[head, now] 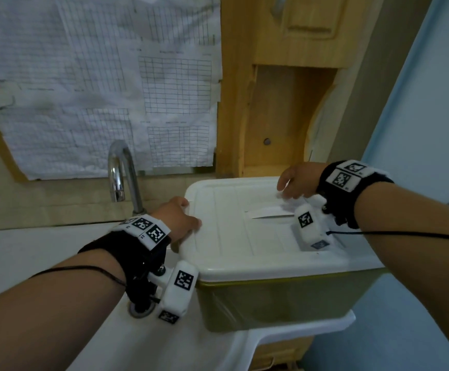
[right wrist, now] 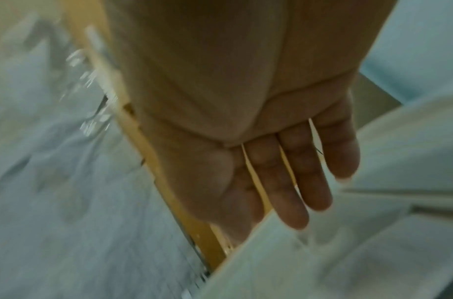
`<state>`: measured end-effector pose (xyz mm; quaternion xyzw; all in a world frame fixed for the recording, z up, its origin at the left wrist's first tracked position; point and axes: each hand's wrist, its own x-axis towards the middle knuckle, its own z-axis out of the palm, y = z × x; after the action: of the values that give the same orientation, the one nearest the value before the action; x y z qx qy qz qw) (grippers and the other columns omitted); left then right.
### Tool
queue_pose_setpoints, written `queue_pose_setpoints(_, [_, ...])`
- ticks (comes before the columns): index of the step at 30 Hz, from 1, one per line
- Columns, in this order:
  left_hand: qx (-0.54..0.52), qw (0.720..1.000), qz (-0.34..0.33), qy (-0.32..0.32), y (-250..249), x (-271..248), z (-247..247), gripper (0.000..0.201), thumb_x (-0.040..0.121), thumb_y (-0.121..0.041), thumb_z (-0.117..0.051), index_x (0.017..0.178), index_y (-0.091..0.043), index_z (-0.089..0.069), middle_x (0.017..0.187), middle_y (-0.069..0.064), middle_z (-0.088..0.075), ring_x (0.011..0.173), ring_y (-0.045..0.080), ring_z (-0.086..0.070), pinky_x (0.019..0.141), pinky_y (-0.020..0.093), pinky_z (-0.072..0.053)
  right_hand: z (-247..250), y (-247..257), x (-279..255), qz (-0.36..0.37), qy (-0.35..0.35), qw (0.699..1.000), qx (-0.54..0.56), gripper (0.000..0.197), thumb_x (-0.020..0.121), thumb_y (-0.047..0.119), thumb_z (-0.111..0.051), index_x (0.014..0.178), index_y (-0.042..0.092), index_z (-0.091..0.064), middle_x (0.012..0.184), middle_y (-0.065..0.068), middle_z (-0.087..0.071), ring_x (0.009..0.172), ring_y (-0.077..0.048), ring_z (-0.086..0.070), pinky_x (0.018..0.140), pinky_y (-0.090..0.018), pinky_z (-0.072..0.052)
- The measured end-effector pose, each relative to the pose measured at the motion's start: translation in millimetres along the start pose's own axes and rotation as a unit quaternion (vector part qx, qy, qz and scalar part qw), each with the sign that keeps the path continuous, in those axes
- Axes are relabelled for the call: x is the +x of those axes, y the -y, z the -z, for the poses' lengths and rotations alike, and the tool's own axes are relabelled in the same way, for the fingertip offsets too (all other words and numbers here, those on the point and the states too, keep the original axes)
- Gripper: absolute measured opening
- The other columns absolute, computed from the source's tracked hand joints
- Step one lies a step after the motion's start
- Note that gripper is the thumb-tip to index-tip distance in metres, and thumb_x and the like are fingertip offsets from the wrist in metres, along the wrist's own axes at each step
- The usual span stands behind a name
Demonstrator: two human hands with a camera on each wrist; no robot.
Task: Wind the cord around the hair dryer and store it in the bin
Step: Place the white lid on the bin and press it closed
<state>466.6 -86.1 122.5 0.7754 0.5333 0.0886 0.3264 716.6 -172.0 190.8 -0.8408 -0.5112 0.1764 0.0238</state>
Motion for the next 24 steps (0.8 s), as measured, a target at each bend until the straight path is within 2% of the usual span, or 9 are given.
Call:
queue_pose_setpoints(2, [-0.009, 1.000, -0.003, -0.002, 2.1, 1.6, -0.1, 0.069, 0.081, -0.027, -0.065, 0.140, -0.017, -0.033, 0.136, 0.011, -0.049, 0.091, 0.020, -0.054, 0.069, 0.029, -0.048, 0.1, -12.8, -3.6, -0.015, -0.049, 0.995, 0.089, 0.033, 0.084, 0.025, -0.061, 0.114, 0.013, -0.064, 0.102, -0.006, -0.065, 0.091, -0.017, -0.056, 0.082, -0.033, -0.048])
queue_pose_setpoints(4, [-0.013, 1.000, -0.007, -0.002, 4.2, 2.2, -2.1, 0.071, 0.079, -0.026, -0.067, 0.141, -0.017, -0.033, 0.133, 0.012, -0.050, 0.092, 0.023, -0.058, 0.072, 0.033, -0.052, -2.6, -26.4, -6.4, -0.044, -0.096, 0.988, 0.114, 0.037, 0.084, 0.028, -0.060, 0.117, 0.009, -0.062, 0.109, -0.008, -0.063, 0.095, -0.020, -0.054, 0.079, -0.030, -0.042])
queue_pose_setpoints(7, [-0.010, 1.000, -0.007, 0.001, 5.2, 1.0, -6.7, 0.077, 0.076, -0.025, -0.070, 0.141, -0.016, -0.030, 0.127, 0.013, -0.052, 0.090, 0.027, -0.062, 0.061, 0.035, -0.054, -8.7, -46.5, -9.9, -0.113, -0.093, 0.986, 0.084, 0.050, 0.084, 0.032, -0.060, 0.126, 0.004, -0.055, 0.131, -0.014, -0.055, 0.116, -0.029, -0.052, 0.094, -0.033, -0.041])
queue_pose_setpoints(9, [-0.005, 1.000, -0.012, 0.001, 4.8, 0.1, -8.8, 0.078, 0.075, -0.024, -0.070, 0.141, -0.016, -0.028, 0.121, 0.012, -0.054, 0.088, 0.028, -0.062, 0.055, 0.032, -0.051, -13.0, -60.5, -13.7, -0.153, -0.081, 0.982, 0.081, 0.055, 0.083, 0.035, -0.060, 0.128, 0.003, -0.053, 0.134, -0.014, -0.053, 0.122, -0.031, -0.050, 0.100, -0.035, -0.040])
queue_pose_setpoints(12, [0.003, 1.000, -0.018, -0.007, 5.4, 0.8, -9.2, 0.080, 0.075, -0.024, -0.070, 0.142, -0.015, -0.028, 0.126, 0.014, -0.053, 0.089, 0.026, -0.058, 0.060, 0.031, -0.049, -17.9, -75.4, -20.8, -0.186, -0.081, 0.975, 0.095, 0.058, 0.082, 0.039, -0.060, 0.127, 0.004, -0.054, 0.133, -0.015, -0.054, 0.118, -0.031, -0.052, 0.090, -0.033, -0.042])
queue_pose_setpoints(14, [0.003, 1.000, -0.018, -0.010, 6.5, 1.0, -9.9, 0.080, 0.076, -0.023, -0.070, 0.143, -0.014, -0.027, 0.132, 0.015, -0.050, 0.089, 0.024, -0.054, 0.057, 0.027, -0.046, -20.2, -80.4, -24.6, -0.202, -0.079, 0.970, 0.108, 0.058, 0.082, 0.039, -0.060, 0.128, 0.003, -0.052, 0.132, -0.015, -0.054, 0.116, -0.031, -0.053, 0.081, -0.031, -0.040])
queue_pose_setpoints(19, [-0.031, 0.999, -0.007, -0.018, 6.6, 0.5, -14.4, 0.081, 0.076, -0.024, -0.071, 0.143, -0.013, -0.026, 0.133, 0.014, -0.050, 0.090, 0.022, -0.050, 0.050, 0.023, -0.038, -22.5, -90.3, -30.0, -0.240, -0.094, 0.957, 0.134, 0.054, 0.085, 0.030, -0.060, 0.128, 0.000, -0.050, 0.128, -0.018, -0.056, 0.114, -0.033, -0.054, 0.077, -0.032, -0.039])
queue_pose_setpoints(22, [-0.070, 0.997, 0.018, -0.013, 8.8, 1.8, -15.8, 0.084, 0.077, -0.028, -0.071, 0.144, -0.010, -0.023, 0.134, 0.015, -0.051, 0.089, 0.024, -0.051, 0.060, 0.029, -0.043, -26.0, -94.7, -35.2, -0.255, -0.099, 0.945, 0.178, 0.046, 0.085, 0.022, -0.059, 0.124, -0.002, -0.052, 0.109, -0.018, -0.055, 0.097, -0.032, -0.055, 0.076, -0.034, -0.045])
queue_pose_setpoints(24, [-0.077, 0.996, 0.046, -0.011, 10.9, -0.1, -17.7, 0.088, 0.076, -0.036, -0.070, 0.145, -0.011, -0.020, 0.133, 0.016, -0.051, 0.092, 0.028, -0.055, 0.072, 0.036, -0.050, -29.4, -100.0, -36.9, -0.254, -0.089, 0.944, 0.191, 0.044, 0.086, 0.018, -0.057, 0.126, -0.001, -0.053, 0.108, -0.016, -0.054, 0.091, -0.026, -0.050, 0.069, -0.028, -0.044])
